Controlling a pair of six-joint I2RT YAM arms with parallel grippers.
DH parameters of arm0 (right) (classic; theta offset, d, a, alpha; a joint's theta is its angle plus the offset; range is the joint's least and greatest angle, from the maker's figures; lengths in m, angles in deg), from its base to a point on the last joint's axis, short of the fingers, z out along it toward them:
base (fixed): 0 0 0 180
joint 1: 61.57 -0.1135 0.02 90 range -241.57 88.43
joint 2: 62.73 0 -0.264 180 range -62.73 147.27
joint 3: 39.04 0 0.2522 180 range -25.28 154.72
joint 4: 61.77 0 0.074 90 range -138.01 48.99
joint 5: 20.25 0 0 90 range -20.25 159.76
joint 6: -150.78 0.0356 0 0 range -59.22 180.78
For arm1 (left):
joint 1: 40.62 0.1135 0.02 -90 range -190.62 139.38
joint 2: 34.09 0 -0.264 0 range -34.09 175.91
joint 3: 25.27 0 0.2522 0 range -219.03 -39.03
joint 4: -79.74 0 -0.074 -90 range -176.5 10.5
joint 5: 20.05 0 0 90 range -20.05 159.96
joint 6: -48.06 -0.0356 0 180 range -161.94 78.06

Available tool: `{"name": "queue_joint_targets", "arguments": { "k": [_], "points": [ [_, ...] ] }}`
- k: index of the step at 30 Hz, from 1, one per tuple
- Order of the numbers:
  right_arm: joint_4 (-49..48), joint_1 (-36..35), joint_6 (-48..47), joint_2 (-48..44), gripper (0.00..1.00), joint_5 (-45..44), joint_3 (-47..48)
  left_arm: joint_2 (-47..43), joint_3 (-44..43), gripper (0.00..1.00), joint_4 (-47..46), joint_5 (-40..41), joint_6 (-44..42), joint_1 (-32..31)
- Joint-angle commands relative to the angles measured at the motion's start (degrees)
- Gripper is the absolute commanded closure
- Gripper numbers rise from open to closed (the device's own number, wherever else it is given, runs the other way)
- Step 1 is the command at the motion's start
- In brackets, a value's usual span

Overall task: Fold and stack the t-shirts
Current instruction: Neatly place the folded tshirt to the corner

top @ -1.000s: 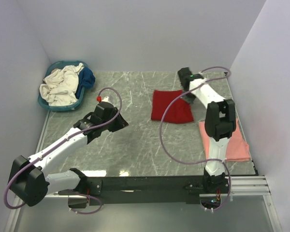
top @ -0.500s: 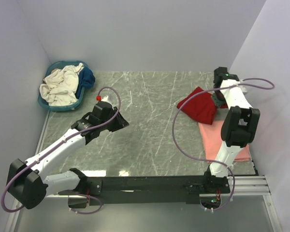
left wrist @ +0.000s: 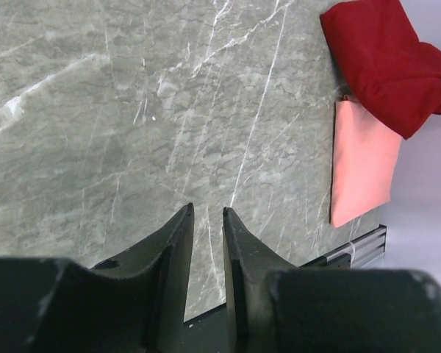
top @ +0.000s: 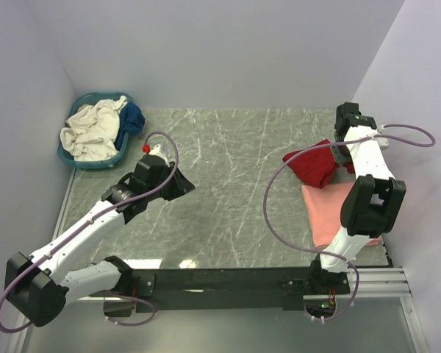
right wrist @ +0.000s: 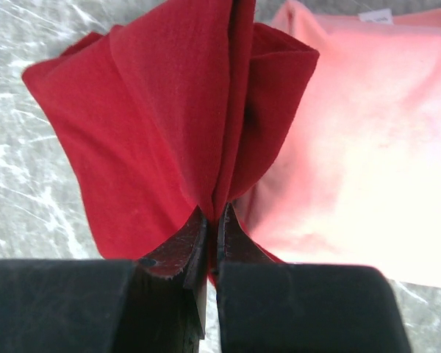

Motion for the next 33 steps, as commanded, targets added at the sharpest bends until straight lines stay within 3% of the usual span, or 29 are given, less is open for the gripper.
{"name": "queue_joint_targets", "arguments": {
  "k": [1,20,33],
  "points": [
    [0.6,0.5,0.12,-5.6,1.0,-1.71,-1.49,-1.58,-0.75,0.72,0.28,-1.01,-0.75,0.16],
    [2.27,2.17,-6.47,-15.81,1.0,-0.48,-4.3,-1.58,0.22,0.73,-0.86,-1.54,0.57,-0.19],
    [3.58,3.31,-10.52,-14.49,1.0,0.66,2.55,-0.96,0.48,0.73,-0.86,-0.92,1.01,-0.72]
  ]
}}
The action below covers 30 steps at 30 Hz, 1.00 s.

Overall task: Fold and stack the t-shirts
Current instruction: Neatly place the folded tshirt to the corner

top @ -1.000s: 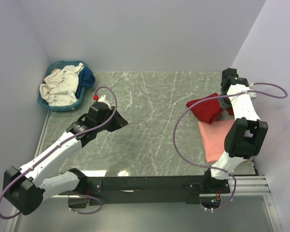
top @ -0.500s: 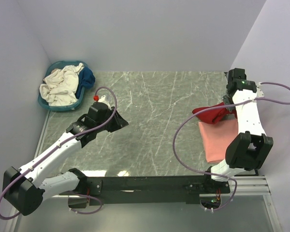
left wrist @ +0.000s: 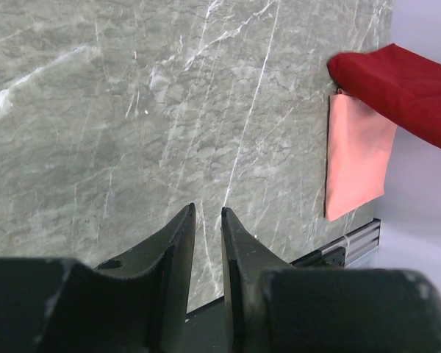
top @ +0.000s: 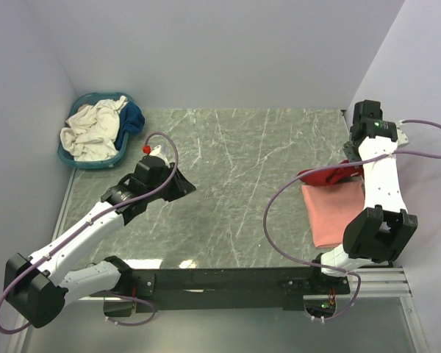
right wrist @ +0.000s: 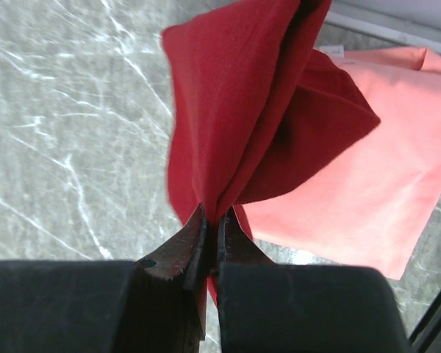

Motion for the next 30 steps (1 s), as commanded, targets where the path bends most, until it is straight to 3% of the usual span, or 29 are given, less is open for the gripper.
{"name": "queue_joint_targets", "arguments": {
  "k": [1,30],
  "points": [
    [0.52,0.82,-1.31,-0.89,1.0,-1.24,4.58,-0.22,0.11,0.73,-0.84,-0.03,0.33,-0.32],
    [-1.49,1.44,-5.88,-5.28,1.0,0.96,4.94,0.92,0.81,0.73,-2.07,-0.03,0.42,-1.02]
  ]
}}
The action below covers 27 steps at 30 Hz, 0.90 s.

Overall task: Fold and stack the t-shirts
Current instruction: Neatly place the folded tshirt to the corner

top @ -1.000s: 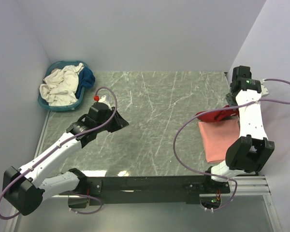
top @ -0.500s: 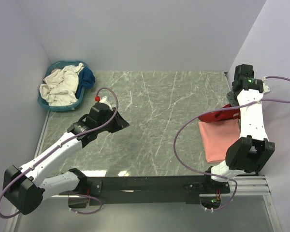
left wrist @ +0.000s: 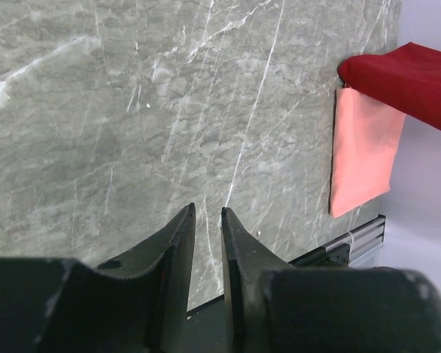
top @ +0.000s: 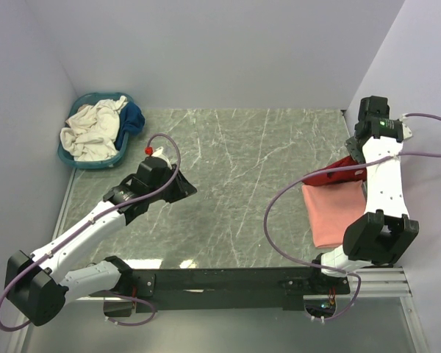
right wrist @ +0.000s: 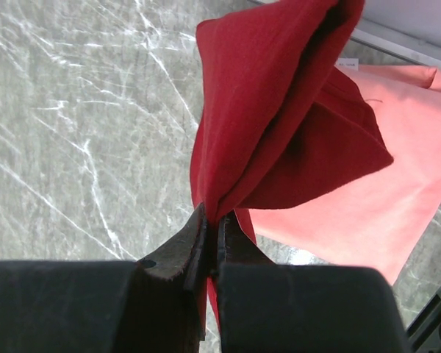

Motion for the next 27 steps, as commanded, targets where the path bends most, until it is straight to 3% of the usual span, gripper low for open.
{"name": "queue_joint_targets", "arguments": {
  "k": [1,14,15,16,18,19,27],
  "points": [
    [-1.38,0.52,-0.55,-4.98,1.0,-1.8,0.51,0.09,0.37,0.73,-1.96,-0.05,0.24,-0.37],
    [-1.74,0.78,1.73,-12.19,0.97,-2.06,-9.25,1.15,1.34,0.73,-4.07,-0.67,0.59,-2.21],
    [-1.13,0.87,2.08,-12.71,0.91,-2.23,-10.83,1.49,1.34,0.73,-4.33,-0.67,0.68,-2.56],
    [-0.86,0.78,2.43,-13.94,0.66,-2.67,-11.71,1.85,1.34,0.73,-4.77,-0.67,0.77,-3.18],
    [0.54,0.87,3.13,-15.61,0.4,-3.37,-13.38,2.29,1.17,0.73,-5.03,-0.75,0.68,-3.79],
    [1.16,0.87,4.18,-17.97,0.18,-3.9,-15.22,2.81,1.17,0.73,-5.21,-0.67,0.68,-4.14],
    [-5.94,0.87,0.15,-27.74,0.15,0.4,-22.52,4.31,1.43,0.73,-7.32,-0.84,1.3,-6.17]
  ]
}}
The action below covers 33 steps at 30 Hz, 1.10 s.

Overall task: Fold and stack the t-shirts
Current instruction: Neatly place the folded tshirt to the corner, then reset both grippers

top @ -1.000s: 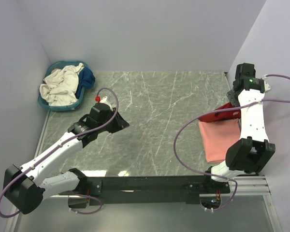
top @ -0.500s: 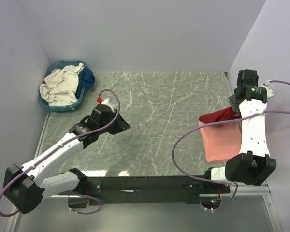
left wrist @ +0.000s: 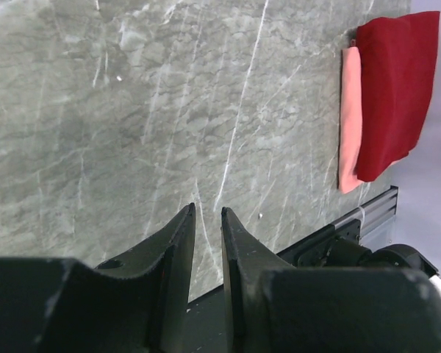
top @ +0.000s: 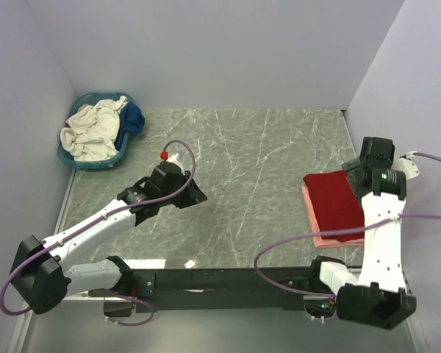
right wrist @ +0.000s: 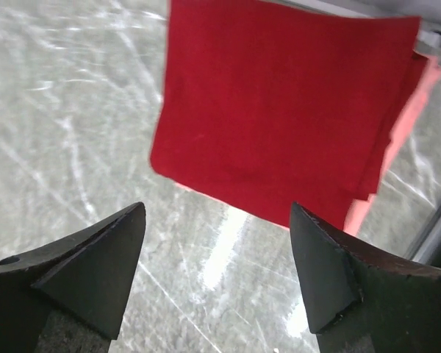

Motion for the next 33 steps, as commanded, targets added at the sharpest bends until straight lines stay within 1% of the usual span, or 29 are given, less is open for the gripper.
{"name": "queue_joint_targets", "arguments": {
  "k": [1,3,8,9,11,12,13,14,15,17,18,19,20,21,22,24,25,27,29,31,33],
  "points": [
    [-6.13,0.3,-2.97,-2.76,0.14,1.67,-2.59,-0.5,0.03,0.73,-3.06,-0.27,0.86,-0.73],
    [-8.67,0.3,-3.77,-2.95,0.14,5.0,-3.74,-1.11,0.29,0.73,-2.8,0.17,0.95,-0.82],
    [-11.93,-0.22,-5.18,-2.07,0.13,8.35,-6.2,-2.69,0.65,0.71,-1.65,1.84,0.95,-0.82],
    [-13.77,-0.66,-5.18,-2.15,0.13,9.23,-7.69,-3.22,0.56,0.71,-1.48,2.27,0.95,-0.82],
    [-16.84,-2.67,-5.7,-2.86,0.12,10.81,-9.8,-4.01,0.56,0.71,-0.78,3.24,1.03,-0.82],
    [-20.43,-3.73,-6.14,-3.12,0.12,11.69,-12.25,-4.54,0.73,0.7,-0.69,3.24,1.12,-0.82],
    [-22.12,-5.13,-6.41,-3.38,0.12,12.39,-13.23,-5.76,0.91,0.69,-0.77,4.99,1.04,-0.82],
    [-23.61,-7.24,-6.5,-3.3,0.12,12.14,-14.02,-6.21,1.26,0.68,-0.51,6.83,0.95,-0.82],
    [-26.15,-12.04,-6.5,-3.04,0.12,11.09,-14.81,-6.65,1.43,0.67,-0.34,7.81,0.86,-0.82],
    [-27.49,-18.22,-5.54,-0.93,0.11,7.66,-15.44,-7.18,1.44,0.66,0.54,10.69,0.34,-0.73],
    [-29.41,-23.29,-5.27,0.21,0.11,7.39,-15.7,-7.27,1.35,0.66,0.98,11.67,0.16,-0.73],
    [-30.99,-25.43,-5.62,2.39,0.11,7.82,-16.31,-7.09,1.0,0.66,1.68,12.9,-0.1,-0.55],
    [-32.92,-27.28,-5.88,3.37,0.11,10.44,-16.92,-6.92,0.47,0.65,2.64,13.78,-0.89,-0.47],
    [-36.69,-29.56,-6.06,4.34,0.11,10.99,-17.71,-6.83,0.21,0.65,3.26,15.79,-1.16,-0.38],
    [-38.29,-33.93,-5.88,6.18,0.1,10.99,-18.85,-6.65,0.03,0.64,3.53,16.77,-1.42,-0.38],
    [-42.15,-38.96,-6.23,7.86,0.1,9.68,-19.48,-6.83,-0.15,0.62,4.41,18.18,-2.21,-0.03],
    [-42.87,-43.94,-6.5,9.52,0.1,8.72,-19.22,-6.65,-0.15,0.62,4.59,19.06,-2.56,0.32],
    [-44.62,-48.28,-7.46,11.02,0.1,5.91,-18.52,-6.3,-0.32,0.61,4.85,19.68,-2.83,0.85],
    [-45.6,-53.28,-8.52,12.26,0.09,5.02,-18.42,-5.95,-0.23,0.61,5.12,20.56,-2.92,1.47],
    [-48.23,-55.67,-10.18,12.35,0.09,6.94,-19.04,-5.69,0.03,0.61,4.68,21.17,-2.74,1.73],
    [-48.5,-57.79,-10.54,12.44,0.09,7.04,-19.04,-5.6,0.64,0.62,4.15,21.44,-2.22,1.91]
  ]
}}
